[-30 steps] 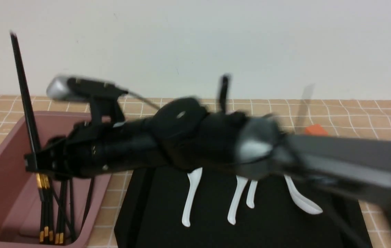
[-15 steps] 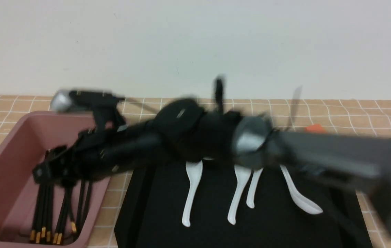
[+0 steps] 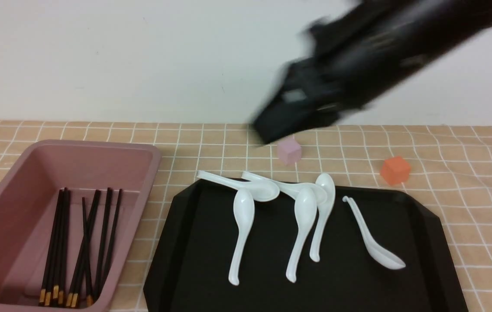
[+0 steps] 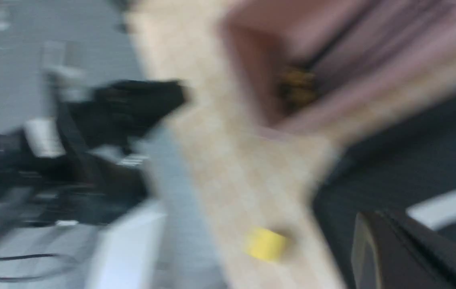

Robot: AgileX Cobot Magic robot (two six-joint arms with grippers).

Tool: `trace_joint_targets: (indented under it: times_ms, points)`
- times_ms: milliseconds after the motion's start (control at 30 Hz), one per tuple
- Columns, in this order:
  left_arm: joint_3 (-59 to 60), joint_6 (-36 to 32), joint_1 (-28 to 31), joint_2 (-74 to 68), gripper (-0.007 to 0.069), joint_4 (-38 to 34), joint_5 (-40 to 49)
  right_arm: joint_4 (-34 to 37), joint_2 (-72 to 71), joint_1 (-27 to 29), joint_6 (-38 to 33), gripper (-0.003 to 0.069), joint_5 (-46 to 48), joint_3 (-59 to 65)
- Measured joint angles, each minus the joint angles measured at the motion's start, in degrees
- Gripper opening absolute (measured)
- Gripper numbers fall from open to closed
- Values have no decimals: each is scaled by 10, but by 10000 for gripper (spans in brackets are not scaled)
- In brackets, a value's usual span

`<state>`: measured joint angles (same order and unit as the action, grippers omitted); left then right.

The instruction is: On brown tablecloth take chopsticks from black tray and put them in box.

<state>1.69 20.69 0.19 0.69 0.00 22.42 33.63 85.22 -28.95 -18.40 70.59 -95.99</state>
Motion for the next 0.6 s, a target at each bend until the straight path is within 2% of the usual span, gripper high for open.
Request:
trace_joint_targets:
  times_ms: [133, 267, 400, 600]
  points:
    - [0, 0, 0, 0, 238, 0, 0, -111, -114, 0, 58, -2, 9, 60]
    - [0, 0, 0, 0, 238, 0, 0, -171, -250, 0, 93, 0, -19, 167]
    - [0, 0, 0, 0, 238, 0, 0, -193, -389, 0, 95, 1, -152, 315]
    - [0, 0, 0, 0, 238, 0, 0, -201, -611, 0, 103, 3, -408, 618]
